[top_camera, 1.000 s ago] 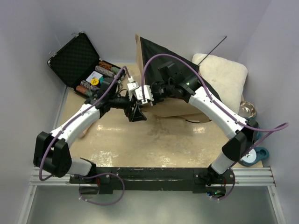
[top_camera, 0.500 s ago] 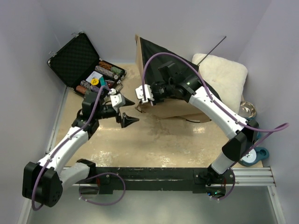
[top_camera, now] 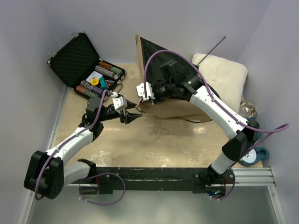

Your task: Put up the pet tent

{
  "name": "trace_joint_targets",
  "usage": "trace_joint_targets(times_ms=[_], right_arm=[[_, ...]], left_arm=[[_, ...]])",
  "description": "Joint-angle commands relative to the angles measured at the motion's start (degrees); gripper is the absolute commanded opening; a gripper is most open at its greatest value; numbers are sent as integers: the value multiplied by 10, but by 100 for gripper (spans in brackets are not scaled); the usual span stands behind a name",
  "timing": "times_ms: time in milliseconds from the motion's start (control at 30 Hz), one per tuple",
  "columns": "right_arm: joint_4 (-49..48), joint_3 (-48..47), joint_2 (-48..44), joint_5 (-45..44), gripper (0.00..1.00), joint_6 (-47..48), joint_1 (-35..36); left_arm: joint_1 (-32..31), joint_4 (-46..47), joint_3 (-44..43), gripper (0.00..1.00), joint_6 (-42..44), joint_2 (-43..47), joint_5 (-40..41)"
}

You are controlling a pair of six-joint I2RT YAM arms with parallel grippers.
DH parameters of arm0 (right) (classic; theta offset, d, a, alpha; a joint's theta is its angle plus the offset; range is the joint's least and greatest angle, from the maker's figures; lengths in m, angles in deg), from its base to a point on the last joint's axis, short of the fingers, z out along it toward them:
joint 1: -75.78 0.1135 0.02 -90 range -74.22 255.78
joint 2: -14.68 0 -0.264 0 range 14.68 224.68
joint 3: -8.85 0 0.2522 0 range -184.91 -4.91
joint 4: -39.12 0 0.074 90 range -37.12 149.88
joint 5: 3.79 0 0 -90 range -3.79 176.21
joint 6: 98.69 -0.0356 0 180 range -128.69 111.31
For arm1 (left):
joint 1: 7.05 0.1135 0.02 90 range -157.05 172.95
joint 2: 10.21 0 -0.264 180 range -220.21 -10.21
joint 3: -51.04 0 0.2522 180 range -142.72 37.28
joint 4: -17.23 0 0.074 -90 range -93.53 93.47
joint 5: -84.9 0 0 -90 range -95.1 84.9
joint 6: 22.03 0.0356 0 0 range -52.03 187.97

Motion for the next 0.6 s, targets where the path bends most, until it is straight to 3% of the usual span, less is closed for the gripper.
trace_joint_targets(times_ms=[0,233,433,567], right_arm=[[-1,-26,0,21,0,-17,-1],[-7,-16,-5,17,0,-17,-1],[-16,19,-2,8,0,-10,-1],[-20,40,2,3,0,-1,-1]], left_arm=[[-18,107,-8,51,-34,-23,-4],[-19,153,-3,0,-84,-36,1],[-20,126,-44,0,-129,-27,-11],[-28,60,-76,0,-98,-19,-9]])
